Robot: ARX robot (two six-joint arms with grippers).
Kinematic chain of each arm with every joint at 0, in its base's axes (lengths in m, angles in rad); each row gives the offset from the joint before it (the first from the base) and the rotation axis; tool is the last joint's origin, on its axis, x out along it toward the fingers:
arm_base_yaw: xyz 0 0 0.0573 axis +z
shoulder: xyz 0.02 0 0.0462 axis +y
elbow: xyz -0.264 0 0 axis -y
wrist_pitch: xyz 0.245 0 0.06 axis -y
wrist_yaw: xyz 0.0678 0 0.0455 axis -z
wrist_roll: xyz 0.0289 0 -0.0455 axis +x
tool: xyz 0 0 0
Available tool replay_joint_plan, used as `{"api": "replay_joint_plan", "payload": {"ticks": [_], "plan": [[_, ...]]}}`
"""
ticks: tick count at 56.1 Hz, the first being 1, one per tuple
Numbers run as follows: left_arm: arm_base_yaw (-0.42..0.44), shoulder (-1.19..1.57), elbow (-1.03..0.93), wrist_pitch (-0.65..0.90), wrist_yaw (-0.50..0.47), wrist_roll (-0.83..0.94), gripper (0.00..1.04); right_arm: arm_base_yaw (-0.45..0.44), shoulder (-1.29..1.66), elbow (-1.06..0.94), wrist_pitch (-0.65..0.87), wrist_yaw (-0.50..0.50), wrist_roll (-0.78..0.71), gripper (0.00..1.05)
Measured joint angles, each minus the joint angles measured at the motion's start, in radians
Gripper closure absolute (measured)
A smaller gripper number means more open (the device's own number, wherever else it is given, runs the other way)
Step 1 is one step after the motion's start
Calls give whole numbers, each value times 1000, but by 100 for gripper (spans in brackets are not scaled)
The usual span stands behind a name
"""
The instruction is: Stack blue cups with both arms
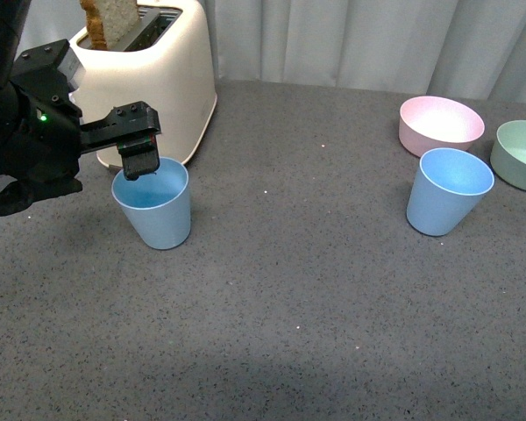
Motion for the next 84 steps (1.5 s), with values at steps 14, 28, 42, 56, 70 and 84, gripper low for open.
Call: {"api": "replay_joint_plan", "payload": {"ticks": [14,28,42,56,70,84], "plan": [[-3,58,48,-48,-3,0,59,0,0,0,0,0,0,10],[-8,63,52,-68,-2,0,95,0,0,0,0,0,0,10],[-24,52,53,-81,-1,4,101,0,0,0,0,0,0,10],[-153,51,137,-140,-39,-13,101,0,0,0,0,0,0,10],[-296,134,264,-182,-56,-73,101,0,0,0,0,0,0,10],[-360,215,369,-257,-103,-103,101,0,0,0,0,0,0,10]]}}
